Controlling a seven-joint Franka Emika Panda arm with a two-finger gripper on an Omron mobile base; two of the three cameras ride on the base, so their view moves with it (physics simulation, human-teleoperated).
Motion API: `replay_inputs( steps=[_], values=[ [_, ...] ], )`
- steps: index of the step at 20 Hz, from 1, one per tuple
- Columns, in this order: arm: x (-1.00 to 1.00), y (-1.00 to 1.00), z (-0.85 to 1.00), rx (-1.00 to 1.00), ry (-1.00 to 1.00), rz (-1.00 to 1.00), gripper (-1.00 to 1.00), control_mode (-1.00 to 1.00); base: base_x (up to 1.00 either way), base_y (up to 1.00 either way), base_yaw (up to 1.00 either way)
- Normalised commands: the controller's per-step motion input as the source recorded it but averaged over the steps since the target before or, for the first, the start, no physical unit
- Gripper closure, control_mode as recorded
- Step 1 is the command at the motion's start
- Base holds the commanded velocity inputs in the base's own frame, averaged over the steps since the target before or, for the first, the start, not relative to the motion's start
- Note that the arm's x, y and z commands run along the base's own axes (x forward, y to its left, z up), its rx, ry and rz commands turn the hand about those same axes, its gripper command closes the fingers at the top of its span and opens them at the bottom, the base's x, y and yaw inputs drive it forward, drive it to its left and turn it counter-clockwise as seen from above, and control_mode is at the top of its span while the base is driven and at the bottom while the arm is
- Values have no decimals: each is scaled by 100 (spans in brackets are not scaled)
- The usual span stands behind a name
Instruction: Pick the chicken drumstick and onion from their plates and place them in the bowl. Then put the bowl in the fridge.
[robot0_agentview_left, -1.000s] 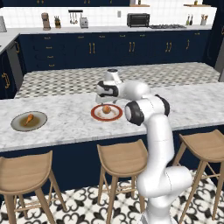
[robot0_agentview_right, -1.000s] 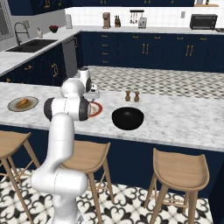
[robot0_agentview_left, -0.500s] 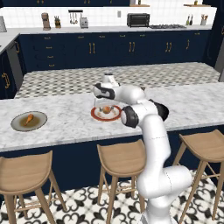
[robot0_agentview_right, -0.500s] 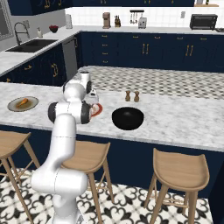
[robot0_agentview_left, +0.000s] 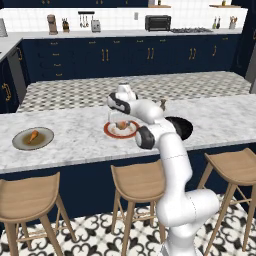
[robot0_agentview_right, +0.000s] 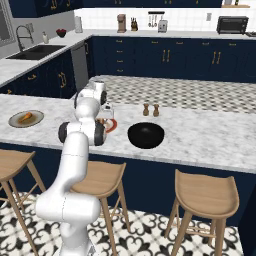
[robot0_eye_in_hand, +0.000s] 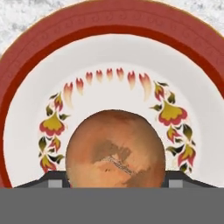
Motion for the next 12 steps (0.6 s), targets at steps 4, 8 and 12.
replay_inputs(
  steps=[4, 8, 12],
  values=[
    [-64, -7, 0, 0, 0, -2, 100, -100, 0, 0, 0],
    [-100, -20, 2, 0, -16, -1, 100, -100, 0, 0, 0],
    [-100, -35, 0, 0, -34, 0, 100, -100, 0, 0, 0]
  ],
)
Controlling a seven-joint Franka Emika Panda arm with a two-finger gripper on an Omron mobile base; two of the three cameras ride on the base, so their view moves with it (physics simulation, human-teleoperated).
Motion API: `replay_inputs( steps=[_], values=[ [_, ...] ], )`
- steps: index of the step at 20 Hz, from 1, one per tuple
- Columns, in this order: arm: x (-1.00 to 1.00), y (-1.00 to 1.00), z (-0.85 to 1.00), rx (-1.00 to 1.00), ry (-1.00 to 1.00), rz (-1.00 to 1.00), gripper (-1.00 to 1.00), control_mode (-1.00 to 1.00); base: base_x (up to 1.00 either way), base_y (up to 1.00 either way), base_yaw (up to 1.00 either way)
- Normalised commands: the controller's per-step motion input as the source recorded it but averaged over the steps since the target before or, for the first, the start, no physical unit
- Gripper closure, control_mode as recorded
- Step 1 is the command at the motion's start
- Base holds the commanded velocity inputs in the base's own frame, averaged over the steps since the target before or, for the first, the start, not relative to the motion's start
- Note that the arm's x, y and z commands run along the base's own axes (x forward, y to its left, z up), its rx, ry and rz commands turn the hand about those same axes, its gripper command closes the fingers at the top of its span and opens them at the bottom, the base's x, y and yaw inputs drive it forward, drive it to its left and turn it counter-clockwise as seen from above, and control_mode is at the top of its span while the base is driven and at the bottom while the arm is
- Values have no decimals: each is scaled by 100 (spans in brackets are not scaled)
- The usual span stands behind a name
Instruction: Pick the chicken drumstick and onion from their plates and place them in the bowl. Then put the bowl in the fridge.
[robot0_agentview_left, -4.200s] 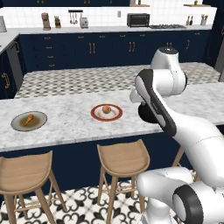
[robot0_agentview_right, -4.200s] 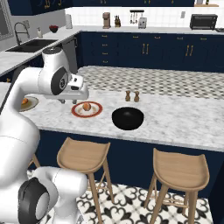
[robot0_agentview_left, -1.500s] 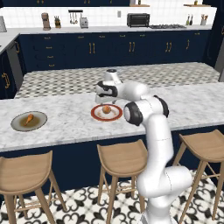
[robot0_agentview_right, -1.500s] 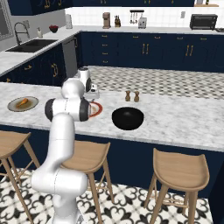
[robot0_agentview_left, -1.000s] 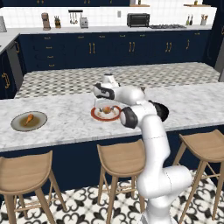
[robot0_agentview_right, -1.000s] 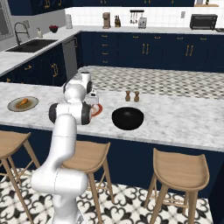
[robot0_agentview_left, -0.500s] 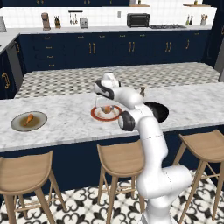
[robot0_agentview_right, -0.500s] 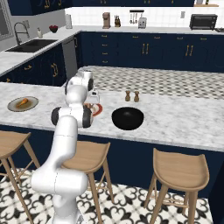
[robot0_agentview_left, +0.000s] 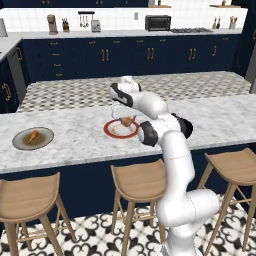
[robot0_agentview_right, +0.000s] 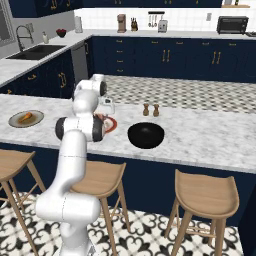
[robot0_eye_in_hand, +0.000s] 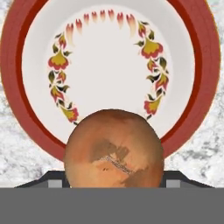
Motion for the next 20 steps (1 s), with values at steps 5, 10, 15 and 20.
replay_inputs(
  steps=[5, 10, 15, 20],
  values=[
    [-100, -41, 0, 5, -54, 0, 100, -100, 0, 0, 0],
    [-100, -38, 16, 4, -66, 0, 100, -100, 0, 0, 0],
    [-70, -82, 58, 12, -18, -8, 100, -100, 0, 0, 0],
    [-3, -94, 72, 24, 12, -14, 100, -100, 0, 0, 0]
  ],
)
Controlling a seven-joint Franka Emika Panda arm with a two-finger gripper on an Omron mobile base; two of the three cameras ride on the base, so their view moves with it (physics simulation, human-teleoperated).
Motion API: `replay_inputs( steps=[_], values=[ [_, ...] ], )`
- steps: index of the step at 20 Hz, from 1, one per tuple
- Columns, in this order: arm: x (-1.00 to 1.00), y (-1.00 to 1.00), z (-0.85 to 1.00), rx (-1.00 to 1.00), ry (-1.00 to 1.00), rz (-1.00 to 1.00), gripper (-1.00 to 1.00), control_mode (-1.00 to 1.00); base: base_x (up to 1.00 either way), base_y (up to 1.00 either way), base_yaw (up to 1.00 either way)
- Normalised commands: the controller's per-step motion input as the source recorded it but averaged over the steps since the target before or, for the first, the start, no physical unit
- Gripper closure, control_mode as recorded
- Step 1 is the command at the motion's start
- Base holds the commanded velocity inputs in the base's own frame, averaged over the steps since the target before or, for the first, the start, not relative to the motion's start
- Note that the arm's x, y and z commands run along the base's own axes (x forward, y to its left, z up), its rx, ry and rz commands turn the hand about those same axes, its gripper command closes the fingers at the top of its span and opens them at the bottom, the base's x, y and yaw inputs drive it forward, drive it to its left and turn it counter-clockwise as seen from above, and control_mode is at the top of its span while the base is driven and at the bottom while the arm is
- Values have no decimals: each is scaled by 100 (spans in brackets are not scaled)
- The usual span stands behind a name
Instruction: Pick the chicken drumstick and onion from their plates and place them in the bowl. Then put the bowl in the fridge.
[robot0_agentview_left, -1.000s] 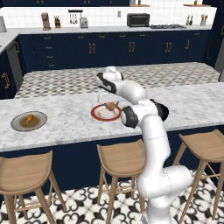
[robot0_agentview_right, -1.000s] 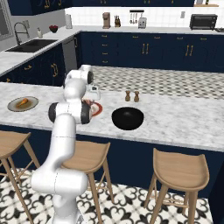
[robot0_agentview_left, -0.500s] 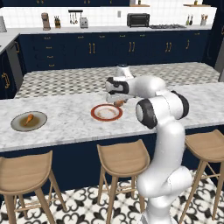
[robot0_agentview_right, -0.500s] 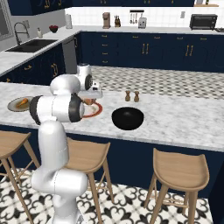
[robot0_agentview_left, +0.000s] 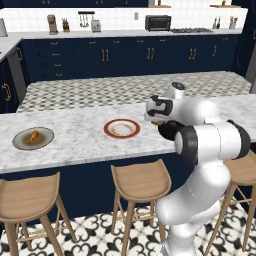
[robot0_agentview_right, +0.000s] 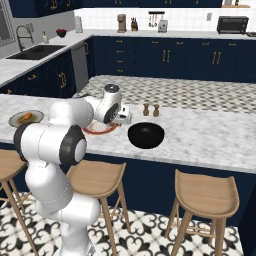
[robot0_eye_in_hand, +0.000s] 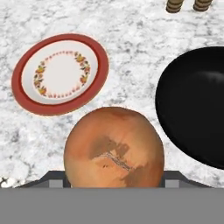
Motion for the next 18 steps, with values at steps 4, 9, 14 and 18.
replay_inputs(
  steps=[4, 9, 14, 18],
  values=[
    [3, -77, 25, 9, 19, -16, 100, -100, 0, 0, 0],
    [9, -49, -8, -20, 16, -18, 100, -100, 0, 0, 0],
    [6, -51, -8, -7, 3, -5, 100, -100, 0, 0, 0],
    [48, -45, -5, 2, 0, 0, 100, -100, 0, 0, 0]
  ],
)
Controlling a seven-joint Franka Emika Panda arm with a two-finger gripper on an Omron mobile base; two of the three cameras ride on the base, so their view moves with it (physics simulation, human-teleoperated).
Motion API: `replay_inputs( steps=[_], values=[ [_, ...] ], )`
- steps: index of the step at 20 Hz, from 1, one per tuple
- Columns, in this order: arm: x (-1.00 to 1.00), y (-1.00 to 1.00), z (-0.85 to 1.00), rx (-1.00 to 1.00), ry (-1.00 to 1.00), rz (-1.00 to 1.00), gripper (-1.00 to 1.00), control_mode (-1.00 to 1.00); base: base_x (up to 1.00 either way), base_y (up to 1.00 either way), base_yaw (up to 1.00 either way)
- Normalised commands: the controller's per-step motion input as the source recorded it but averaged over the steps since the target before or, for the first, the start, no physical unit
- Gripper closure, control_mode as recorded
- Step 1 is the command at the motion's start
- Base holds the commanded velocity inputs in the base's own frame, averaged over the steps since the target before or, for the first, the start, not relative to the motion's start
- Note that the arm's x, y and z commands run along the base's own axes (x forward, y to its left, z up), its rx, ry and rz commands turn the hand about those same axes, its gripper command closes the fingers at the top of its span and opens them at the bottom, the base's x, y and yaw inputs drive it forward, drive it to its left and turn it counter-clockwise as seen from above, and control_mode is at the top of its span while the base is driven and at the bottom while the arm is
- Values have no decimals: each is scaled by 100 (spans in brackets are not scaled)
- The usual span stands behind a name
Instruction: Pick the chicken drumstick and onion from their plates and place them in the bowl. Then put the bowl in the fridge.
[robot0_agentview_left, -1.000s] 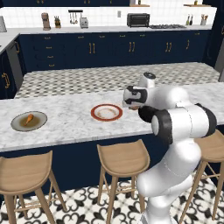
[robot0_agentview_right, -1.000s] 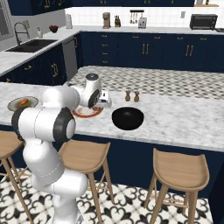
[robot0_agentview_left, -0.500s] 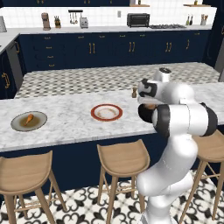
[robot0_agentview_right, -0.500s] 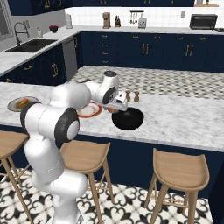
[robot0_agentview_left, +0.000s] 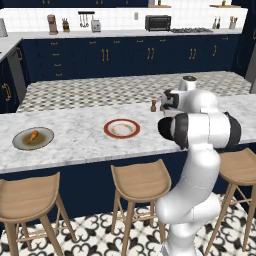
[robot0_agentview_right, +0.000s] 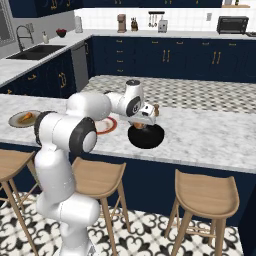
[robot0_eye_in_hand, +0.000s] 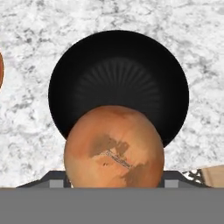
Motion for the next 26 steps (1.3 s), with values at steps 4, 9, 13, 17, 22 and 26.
replay_inputs(
  steps=[4, 9, 13, 17, 22, 26],
  values=[
    [57, -20, -25, 0, 1, 0, 100, -100, 0, 0, 0],
    [8, -18, -49, 0, 11, 0, 100, -100, 0, 0, 0],
    [0, 1, -38, 0, 7, 0, 100, -100, 0, 0, 0],
    [9, 0, -19, 0, 2, 1, 100, -100, 0, 0, 0],
    [14, 0, 0, 0, 0, 1, -100, -100, 0, 0, 0],
    [14, -1, 0, 0, 0, 2, -100, -100, 0, 0, 0]
  ],
)
